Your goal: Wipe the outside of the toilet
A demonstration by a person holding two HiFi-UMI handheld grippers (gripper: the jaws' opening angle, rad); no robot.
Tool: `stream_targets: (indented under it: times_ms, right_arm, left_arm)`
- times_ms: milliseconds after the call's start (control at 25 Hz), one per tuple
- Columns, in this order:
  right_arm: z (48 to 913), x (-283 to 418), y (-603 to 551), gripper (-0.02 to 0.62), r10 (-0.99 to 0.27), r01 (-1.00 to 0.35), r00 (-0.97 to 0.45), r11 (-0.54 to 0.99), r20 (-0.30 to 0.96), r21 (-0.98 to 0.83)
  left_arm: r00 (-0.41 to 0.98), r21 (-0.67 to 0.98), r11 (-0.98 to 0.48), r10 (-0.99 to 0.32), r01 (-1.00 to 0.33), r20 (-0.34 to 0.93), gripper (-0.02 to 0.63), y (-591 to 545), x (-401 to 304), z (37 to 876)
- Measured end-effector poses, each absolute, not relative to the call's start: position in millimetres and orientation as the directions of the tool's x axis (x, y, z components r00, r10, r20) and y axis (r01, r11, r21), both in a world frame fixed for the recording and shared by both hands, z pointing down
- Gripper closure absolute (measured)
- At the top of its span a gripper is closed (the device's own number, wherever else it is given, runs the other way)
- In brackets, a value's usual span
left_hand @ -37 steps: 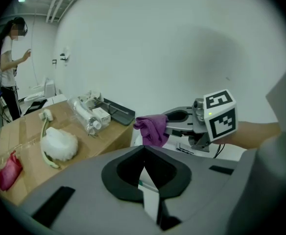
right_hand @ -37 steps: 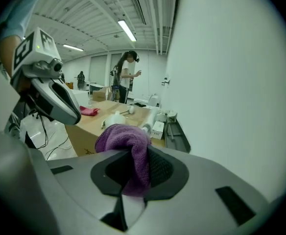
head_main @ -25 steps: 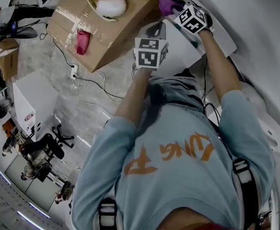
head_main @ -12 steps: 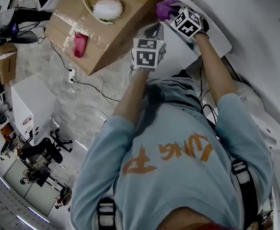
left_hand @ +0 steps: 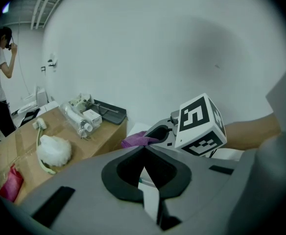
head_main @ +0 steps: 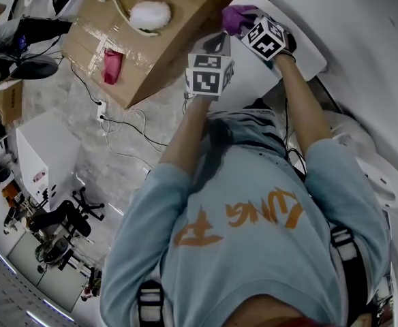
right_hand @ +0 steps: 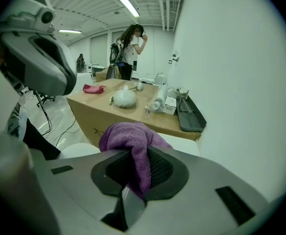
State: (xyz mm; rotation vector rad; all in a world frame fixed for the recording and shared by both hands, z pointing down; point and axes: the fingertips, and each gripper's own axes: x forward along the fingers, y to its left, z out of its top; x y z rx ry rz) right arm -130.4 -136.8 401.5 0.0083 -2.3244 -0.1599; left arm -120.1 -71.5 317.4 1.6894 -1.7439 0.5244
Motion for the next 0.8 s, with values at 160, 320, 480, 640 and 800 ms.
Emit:
stream_targets:
  times_ms: [160,320,480,640,800]
  right_arm:
    - [408,-126,-132,0.526,-0.069,0.018,-0.683,0.994,0.727,0.111]
    - [401,-113,-128,0.526,-0.082,-0.005,-0.674,0.994,0.734,0.107]
    - [397,-100,-124,0.525,-0.089,-0.053,-0.675,0.996,0.732,0.072]
    - [398,-91,-119,0.525,-0.093,-0.087,-0.678,0.995,0.729,0.046]
    - [398,-80,-114,0.526,-0.106,-0.122,-0.683,0.992,0.723,0.03]
  left_arm:
    - [0.04,0.147,0.084,-0.726,-0.986,0.687,0.581,-71,-122,322]
    - [0.051,0.152,0.075,-0.725,-0.986,0.687,0.58,-71,-114,316]
    - [0.065,0.15,0.054,-0.721,-0.987,0.69,0.581,-71,-105,312]
    - [0.072,0.148,0.044,-0.717,-0.988,0.694,0.581,-69,-104,313]
    - [0.074,0.147,0.041,-0.715,-0.988,0.695,0.581,-65,-102,314]
